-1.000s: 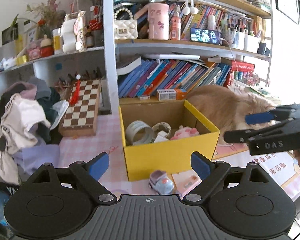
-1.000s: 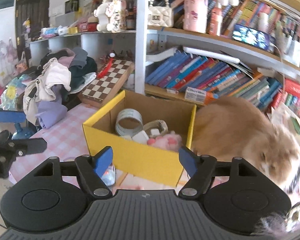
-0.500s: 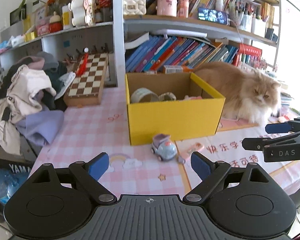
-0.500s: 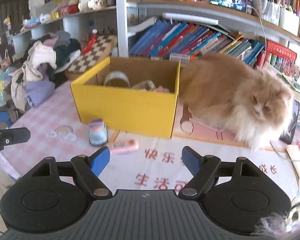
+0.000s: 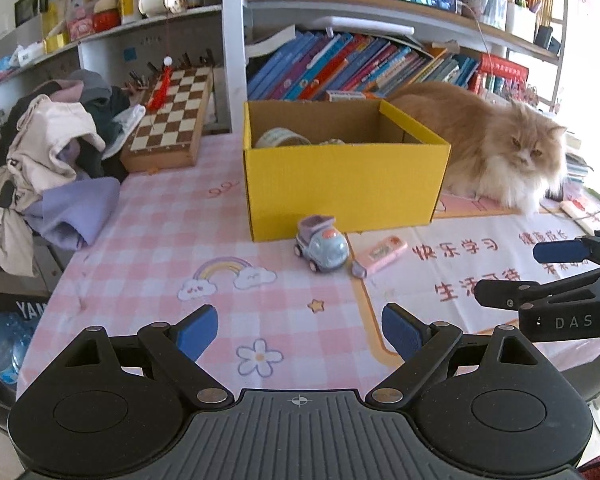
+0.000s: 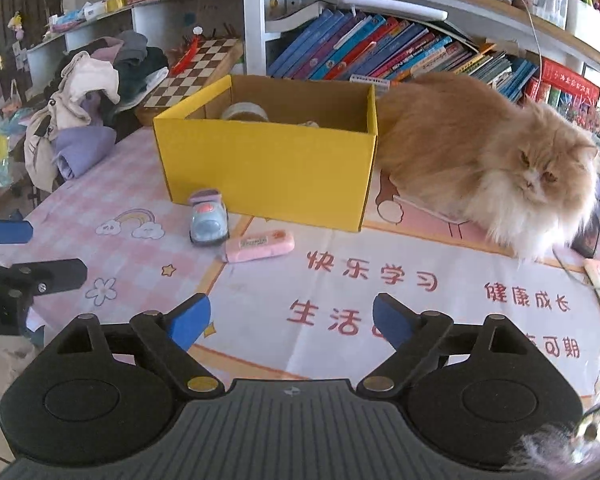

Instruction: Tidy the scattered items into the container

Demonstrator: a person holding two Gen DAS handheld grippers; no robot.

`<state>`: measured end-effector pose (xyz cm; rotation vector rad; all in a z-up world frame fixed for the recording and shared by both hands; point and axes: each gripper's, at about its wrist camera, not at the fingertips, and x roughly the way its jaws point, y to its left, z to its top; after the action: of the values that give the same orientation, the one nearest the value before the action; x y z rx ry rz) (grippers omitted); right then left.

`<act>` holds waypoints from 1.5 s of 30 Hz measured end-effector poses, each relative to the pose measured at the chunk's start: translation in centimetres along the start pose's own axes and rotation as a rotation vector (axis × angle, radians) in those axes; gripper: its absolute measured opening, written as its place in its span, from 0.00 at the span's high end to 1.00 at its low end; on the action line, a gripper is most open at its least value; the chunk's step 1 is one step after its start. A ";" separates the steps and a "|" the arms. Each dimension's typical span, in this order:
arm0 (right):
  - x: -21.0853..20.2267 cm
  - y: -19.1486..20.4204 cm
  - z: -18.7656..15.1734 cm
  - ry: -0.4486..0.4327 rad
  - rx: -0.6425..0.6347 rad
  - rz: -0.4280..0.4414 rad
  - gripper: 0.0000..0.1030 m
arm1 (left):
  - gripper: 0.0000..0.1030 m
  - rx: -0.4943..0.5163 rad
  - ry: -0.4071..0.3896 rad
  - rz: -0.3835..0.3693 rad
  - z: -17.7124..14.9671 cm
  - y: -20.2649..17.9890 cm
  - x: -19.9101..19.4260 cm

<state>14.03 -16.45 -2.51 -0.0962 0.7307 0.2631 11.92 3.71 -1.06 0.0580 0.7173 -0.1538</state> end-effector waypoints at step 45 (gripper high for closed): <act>2.6 2.2 -0.3 0.040 -0.117 0.006 0.00 | 0.04 -0.070 0.044 -0.003 0.4 0.2 3.0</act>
<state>15.10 -13.84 -4.45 -0.2108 0.7549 0.3099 14.40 3.52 -2.72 -0.0061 0.7658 -0.1303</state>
